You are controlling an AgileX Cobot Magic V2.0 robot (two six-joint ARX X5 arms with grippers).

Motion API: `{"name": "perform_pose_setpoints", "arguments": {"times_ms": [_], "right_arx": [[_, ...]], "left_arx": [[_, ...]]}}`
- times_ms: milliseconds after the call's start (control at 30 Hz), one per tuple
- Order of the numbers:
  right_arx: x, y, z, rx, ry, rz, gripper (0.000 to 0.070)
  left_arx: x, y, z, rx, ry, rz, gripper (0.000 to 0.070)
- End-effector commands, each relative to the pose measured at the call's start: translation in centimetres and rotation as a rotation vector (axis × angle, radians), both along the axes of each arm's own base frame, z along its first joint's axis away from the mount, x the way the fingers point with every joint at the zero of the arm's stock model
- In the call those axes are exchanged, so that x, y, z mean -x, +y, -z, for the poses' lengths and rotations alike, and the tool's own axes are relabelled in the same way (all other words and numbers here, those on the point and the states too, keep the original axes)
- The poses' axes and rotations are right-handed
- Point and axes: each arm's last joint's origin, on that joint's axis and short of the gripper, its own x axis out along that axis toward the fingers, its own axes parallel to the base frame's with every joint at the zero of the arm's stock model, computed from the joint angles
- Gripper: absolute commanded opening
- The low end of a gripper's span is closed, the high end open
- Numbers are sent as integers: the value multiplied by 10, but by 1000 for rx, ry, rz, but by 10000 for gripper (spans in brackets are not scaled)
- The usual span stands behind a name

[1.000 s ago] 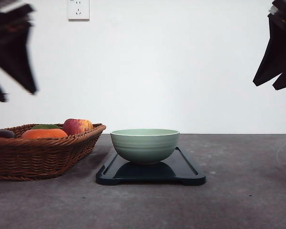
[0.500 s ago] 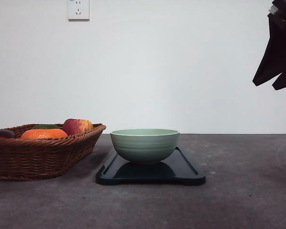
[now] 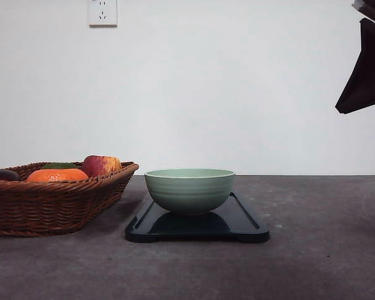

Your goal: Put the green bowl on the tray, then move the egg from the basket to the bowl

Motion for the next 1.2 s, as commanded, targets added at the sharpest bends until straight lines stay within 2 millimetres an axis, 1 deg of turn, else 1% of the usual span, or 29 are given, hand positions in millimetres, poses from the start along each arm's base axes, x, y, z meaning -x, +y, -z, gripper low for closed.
{"name": "perform_pose_setpoints", "arguments": {"times_ms": [0,333,400,500,600,700,833,967,1100,1167], "right_arx": [[-1,1,-3,-5,-13,-5,15],[-1,1,-3,-5,-13,-5,15],[-1,1,-3,-5,-13,-6,15],[-1,1,-3,-5,-13,-5,15],[-1,1,-3,-5,-13,-5,15],[-1,1,-3,-5,-13,-5,15],[-1,1,-3,-5,-13,-5,15],[-1,1,-3,-5,-13,-5,15],[-1,1,-3,-5,-13,-5,15],[-1,1,-3,-5,-13,-5,15]], "left_arx": [[0,-1,-2,4,-8,7,0],[-1,0,-2,-5,-11,7,0],[-1,3,0,-50,-53,12,0],[0,9,7,-34,-170,-38,0],[6,16,21,-15,-316,-94,0],[15,22,40,-16,-409,-136,0],[23,29,69,-25,-433,-197,0],[26,33,91,-34,-431,-240,0],[26,35,107,-37,-460,-259,0],[26,35,108,-44,-467,-264,0]]}}
